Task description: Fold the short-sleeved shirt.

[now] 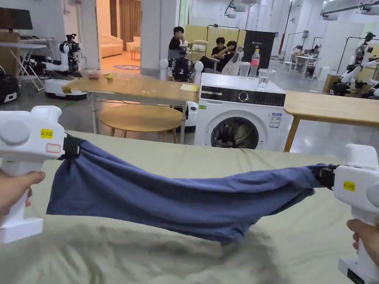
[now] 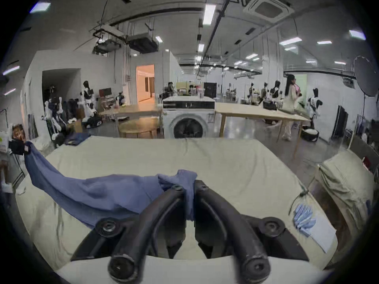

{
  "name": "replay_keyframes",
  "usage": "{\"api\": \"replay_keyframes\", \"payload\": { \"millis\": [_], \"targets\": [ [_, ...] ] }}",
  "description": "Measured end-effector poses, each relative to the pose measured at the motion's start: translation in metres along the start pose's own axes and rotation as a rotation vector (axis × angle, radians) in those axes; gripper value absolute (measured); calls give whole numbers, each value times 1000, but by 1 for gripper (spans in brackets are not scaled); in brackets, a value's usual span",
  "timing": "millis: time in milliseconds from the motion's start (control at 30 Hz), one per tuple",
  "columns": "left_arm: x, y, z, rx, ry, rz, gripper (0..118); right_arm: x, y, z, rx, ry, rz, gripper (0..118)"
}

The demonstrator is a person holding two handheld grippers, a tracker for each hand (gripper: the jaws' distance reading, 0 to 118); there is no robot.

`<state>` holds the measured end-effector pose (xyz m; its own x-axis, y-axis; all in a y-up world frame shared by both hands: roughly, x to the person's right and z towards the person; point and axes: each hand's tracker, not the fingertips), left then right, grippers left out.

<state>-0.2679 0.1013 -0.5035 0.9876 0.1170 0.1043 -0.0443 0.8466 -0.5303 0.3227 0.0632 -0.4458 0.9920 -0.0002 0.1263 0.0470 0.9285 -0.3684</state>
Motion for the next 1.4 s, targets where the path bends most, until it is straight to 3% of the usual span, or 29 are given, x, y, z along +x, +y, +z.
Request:
{"api": "replay_keyframes", "payload": {
  "millis": [133,533,800,1067,1400],
  "targets": [
    [-11,47,6,53,29,20,0,-2,42,0,39,5,-32,2],
    [-21,154,6,150,67,-5,0,-31,163,-23,153,-29,43,2],
    [-14,176,-5,176,88,-44,0,-37,196,-42,191,-66,50,2],
    [-9,112,-26,129,79,-70,0,-31,132,-50,138,-80,35,2],
    [-17,-66,-27,-18,47,-29,0,-16,-21,-34,-51,-90,71,2]
  ]
}}
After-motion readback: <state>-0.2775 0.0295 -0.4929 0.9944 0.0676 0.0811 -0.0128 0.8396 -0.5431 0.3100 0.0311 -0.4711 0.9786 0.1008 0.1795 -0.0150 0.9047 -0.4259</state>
